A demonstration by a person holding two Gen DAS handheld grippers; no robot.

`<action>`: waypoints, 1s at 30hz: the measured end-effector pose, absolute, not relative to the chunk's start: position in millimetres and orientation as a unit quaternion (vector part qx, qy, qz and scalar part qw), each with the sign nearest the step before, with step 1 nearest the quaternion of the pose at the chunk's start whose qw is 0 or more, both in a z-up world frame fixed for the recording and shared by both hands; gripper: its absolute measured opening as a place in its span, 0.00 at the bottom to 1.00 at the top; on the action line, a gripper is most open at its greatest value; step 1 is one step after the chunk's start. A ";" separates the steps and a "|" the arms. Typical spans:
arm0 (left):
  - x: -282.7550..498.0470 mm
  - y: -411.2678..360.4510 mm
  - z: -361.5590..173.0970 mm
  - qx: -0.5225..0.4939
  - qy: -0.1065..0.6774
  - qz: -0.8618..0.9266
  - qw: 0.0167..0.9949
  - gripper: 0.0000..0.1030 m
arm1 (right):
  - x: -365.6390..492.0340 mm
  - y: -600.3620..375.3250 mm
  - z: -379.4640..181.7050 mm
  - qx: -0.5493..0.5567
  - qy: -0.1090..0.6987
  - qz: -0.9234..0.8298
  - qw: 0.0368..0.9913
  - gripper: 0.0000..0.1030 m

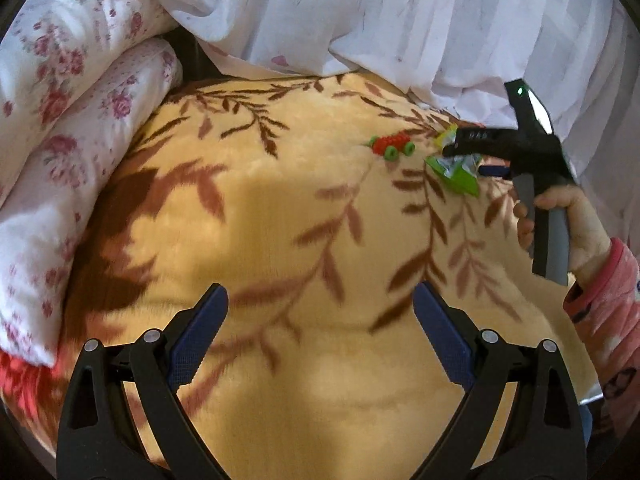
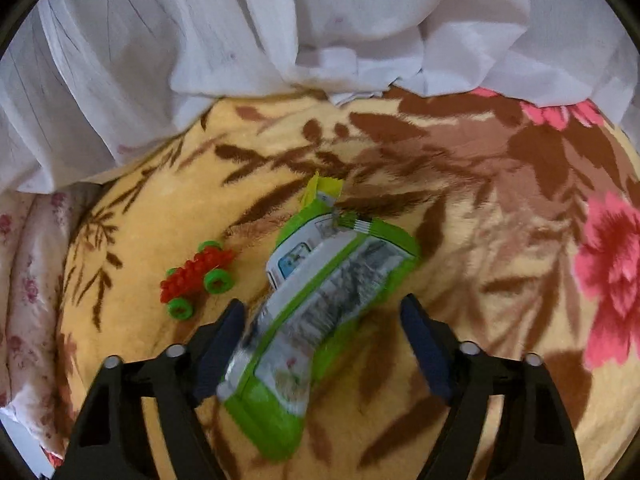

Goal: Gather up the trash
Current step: 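Raise both tools and grasp the green snack bag with the right tool, then grasp the red toy car with the left tool while the right tool holds the bag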

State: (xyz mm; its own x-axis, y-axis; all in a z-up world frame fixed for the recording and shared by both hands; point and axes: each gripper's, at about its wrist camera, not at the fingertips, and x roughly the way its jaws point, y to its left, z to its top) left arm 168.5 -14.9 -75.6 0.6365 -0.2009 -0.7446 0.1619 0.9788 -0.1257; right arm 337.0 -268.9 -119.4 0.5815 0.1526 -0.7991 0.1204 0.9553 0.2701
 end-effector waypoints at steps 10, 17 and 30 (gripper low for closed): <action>216.1 -29.5 -72.5 -0.003 0.407 -0.116 0.906 0.89 | 310.3 -273.9 -104.6 0.090 0.419 0.030 0.903 0.33; 264.9 -56.1 -73.7 0.016 0.407 -0.151 0.901 0.89 | 262.9 -293.2 -83.3 0.099 0.388 0.060 0.914 0.33; 381.9 -129.9 -118.2 0.082 0.420 -0.188 0.884 0.89 | 181.7 -327.7 -57.3 0.120 0.353 0.094 0.923 0.35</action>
State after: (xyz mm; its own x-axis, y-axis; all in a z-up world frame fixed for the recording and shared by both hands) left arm 381.9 -129.9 -118.2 0.5763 -0.2633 -0.7737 0.4010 0.9160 -0.0131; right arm 181.7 -327.7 -57.3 0.7328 0.2584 -0.6294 -0.0889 0.9535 0.2880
